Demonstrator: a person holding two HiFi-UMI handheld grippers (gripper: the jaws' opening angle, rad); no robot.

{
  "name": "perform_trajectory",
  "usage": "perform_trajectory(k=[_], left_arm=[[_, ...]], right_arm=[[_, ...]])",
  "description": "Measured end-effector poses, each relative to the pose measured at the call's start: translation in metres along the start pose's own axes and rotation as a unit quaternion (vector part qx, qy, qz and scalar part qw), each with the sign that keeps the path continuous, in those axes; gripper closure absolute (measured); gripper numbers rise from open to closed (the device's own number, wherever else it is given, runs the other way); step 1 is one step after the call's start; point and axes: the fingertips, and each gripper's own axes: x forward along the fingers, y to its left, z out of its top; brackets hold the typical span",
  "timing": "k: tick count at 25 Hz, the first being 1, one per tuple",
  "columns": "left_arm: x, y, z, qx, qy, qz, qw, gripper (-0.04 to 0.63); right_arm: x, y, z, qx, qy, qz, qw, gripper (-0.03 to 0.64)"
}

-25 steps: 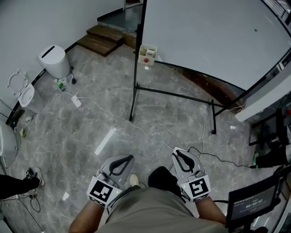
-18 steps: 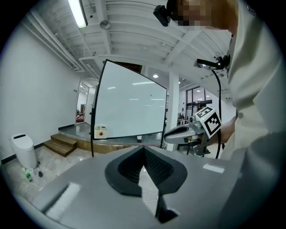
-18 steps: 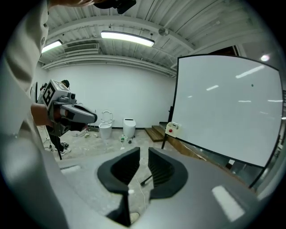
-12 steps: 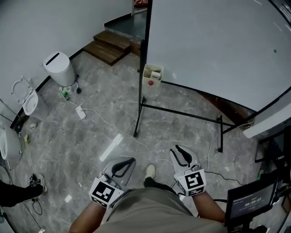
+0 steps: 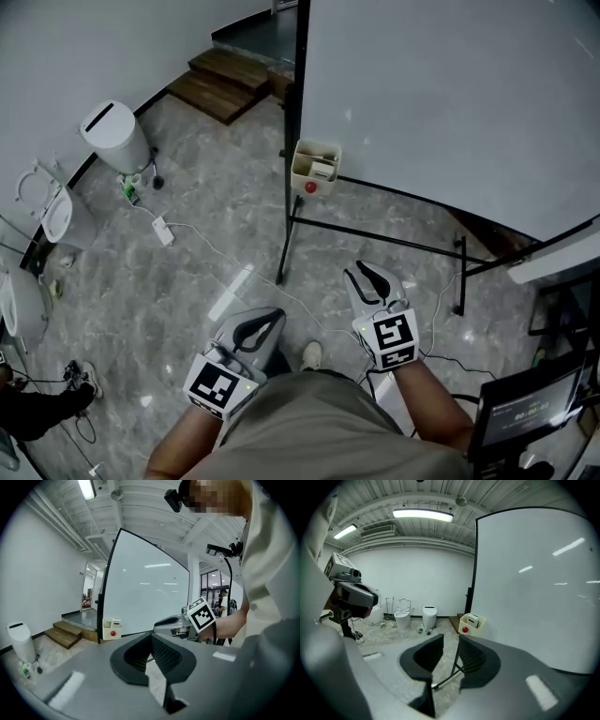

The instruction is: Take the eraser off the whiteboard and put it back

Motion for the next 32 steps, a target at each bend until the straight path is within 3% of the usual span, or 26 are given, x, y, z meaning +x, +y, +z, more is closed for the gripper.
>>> perform_trajectory(k=[8,17,25,32], left_arm=[[0.042,0.077,0.026,0.025,-0.007,-0.06,0.9979,0.589],[0.054,0.16,0.036,0.039,0.002,-0.094,0.9948,0.59],[0.066,0.19,0.032,0.05,0.01,-0.129,0.9904,0.589],[0.069,0.204,0.029,0.044,0.015,-0.135,0.9898,0.589]], right_arm=[[0.104,-0.045,0.017,0.03,0.02,-0.054,0.998,0.469],[0.196,-0.076,0.019,0.093,0.016,-0.121,0.988,0.377],[0.24,-0.1,0.015,0.154,0.004,-0.17,0.973,0.324],[0.263,-0.113,0.014,0.164,0.007,-0.195,0.967,0.324]])
